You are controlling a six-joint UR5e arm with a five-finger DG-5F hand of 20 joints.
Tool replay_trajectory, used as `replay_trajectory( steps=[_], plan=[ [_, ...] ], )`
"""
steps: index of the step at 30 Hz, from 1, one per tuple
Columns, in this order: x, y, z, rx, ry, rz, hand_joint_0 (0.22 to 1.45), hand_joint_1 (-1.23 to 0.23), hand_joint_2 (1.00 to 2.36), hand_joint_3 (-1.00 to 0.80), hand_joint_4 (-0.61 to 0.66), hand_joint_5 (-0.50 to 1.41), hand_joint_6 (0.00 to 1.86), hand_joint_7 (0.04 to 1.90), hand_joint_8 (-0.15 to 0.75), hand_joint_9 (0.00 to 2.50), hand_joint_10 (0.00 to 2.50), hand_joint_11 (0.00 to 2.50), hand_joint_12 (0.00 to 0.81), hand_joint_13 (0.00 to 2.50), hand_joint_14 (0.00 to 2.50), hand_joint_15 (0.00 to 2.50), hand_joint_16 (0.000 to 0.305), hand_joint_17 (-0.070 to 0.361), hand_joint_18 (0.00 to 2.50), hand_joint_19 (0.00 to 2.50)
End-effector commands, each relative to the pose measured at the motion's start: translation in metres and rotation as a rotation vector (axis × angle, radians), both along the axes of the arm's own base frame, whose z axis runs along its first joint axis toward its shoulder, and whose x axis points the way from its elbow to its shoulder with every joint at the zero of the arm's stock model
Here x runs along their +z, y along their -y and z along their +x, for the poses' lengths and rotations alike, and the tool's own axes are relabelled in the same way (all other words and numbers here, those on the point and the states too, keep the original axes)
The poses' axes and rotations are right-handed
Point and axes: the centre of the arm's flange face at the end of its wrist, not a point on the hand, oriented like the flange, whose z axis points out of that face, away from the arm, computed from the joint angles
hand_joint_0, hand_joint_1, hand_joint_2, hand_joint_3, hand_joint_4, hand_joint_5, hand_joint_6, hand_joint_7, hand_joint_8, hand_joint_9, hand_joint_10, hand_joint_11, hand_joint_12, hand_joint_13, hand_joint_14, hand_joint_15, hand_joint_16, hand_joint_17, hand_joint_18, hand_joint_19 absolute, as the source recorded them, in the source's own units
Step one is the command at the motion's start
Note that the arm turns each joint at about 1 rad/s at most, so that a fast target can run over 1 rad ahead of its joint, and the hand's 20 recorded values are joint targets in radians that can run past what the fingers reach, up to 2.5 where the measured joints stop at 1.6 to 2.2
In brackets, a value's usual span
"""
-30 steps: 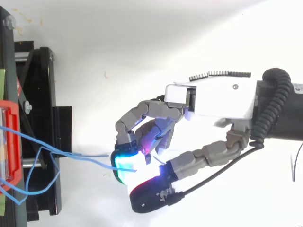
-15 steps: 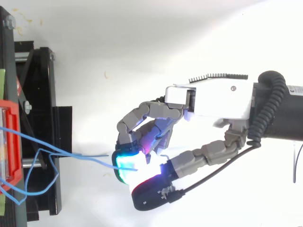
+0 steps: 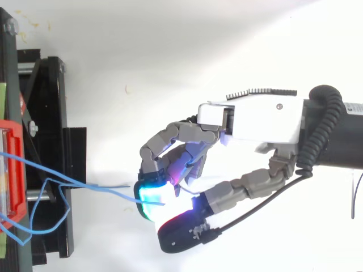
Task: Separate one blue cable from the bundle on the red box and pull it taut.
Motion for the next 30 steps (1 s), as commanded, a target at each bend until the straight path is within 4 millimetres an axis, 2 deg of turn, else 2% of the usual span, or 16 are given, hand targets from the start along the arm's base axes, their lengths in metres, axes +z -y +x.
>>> replay_trajectory(
  steps=[1, 30],
  plan=[
    [-0.0002, -0.0004, 0.0, 0.001, 0.0, 0.0, 0.59, -0.85, 1.0, -0.06, -0.1, -0.08, 0.85, 1.16, 0.343, 0.86, 0.01, 0.54, 0.405, 0.66, 0.01, 0.4, 0.055, 0.124, 0.87, 0.5],
    [-0.0002, -0.0004, 0.0, 0.001, 0.0, 0.0, 0.59, -0.85, 1.0, -0.08, -0.12, -0.09, 0.85, 1.16, 0.344, 0.89, 0.01, 0.55, 0.397, 0.66, 0.01, 0.39, 0.053, 0.12, 0.86, 0.51]
  ],
)
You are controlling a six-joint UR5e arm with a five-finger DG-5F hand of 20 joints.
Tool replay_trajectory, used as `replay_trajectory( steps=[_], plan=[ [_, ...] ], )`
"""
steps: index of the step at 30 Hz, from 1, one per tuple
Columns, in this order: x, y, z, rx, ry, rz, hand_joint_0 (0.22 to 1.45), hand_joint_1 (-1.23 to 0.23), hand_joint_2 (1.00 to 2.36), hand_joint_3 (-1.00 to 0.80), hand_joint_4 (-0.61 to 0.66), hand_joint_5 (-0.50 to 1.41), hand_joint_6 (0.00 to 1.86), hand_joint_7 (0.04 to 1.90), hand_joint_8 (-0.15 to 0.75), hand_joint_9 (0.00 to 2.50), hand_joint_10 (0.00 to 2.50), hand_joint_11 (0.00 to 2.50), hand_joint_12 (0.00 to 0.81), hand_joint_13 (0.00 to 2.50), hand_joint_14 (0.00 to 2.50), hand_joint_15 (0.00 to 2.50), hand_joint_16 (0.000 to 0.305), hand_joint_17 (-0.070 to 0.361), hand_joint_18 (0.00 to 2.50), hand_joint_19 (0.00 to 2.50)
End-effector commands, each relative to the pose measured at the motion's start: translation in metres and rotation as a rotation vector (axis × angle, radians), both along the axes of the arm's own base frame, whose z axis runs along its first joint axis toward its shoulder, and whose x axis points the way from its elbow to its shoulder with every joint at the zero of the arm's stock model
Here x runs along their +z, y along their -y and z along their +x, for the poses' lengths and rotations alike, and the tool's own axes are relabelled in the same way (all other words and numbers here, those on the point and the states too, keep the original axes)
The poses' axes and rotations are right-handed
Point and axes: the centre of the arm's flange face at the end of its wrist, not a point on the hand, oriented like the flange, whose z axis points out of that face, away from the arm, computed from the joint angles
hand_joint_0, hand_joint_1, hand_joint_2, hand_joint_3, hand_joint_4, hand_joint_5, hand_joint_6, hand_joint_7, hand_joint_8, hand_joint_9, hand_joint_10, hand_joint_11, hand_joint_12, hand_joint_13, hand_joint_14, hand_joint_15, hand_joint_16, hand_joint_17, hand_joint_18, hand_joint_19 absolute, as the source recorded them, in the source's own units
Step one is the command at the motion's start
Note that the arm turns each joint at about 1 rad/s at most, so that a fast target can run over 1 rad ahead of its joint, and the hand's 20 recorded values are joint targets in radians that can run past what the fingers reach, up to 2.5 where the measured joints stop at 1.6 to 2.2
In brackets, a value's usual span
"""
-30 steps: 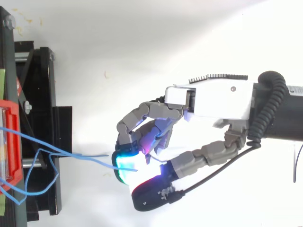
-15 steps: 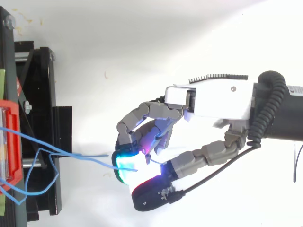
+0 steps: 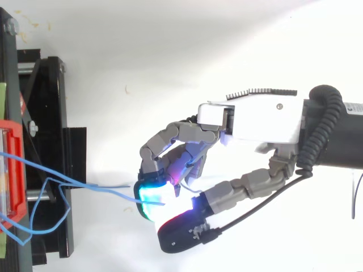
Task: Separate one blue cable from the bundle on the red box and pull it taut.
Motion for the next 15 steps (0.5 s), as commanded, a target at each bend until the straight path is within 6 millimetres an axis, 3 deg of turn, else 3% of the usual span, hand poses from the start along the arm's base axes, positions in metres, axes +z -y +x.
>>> replay_trajectory(
  steps=[1, 15],
  plan=[
    [-0.0002, -0.0005, 0.0001, 0.001, 0.0, 0.0, 0.59, -0.85, 1.0, -0.08, -0.12, -0.09, 0.85, 1.16, 0.343, 0.89, 0.01, 0.54, 0.397, 0.66, 0.01, 0.4, 0.053, 0.12, 0.86, 0.51],
    [0.0008, -0.0004, -0.0001, 0.001, 0.001, 0.0, 0.59, -0.85, 1.0, -0.08, -0.12, -0.09, 0.85, 1.16, 0.343, 0.89, 0.01, 0.55, 0.396, 0.66, 0.01, 0.4, 0.053, 0.12, 0.86, 0.51]
  ],
)
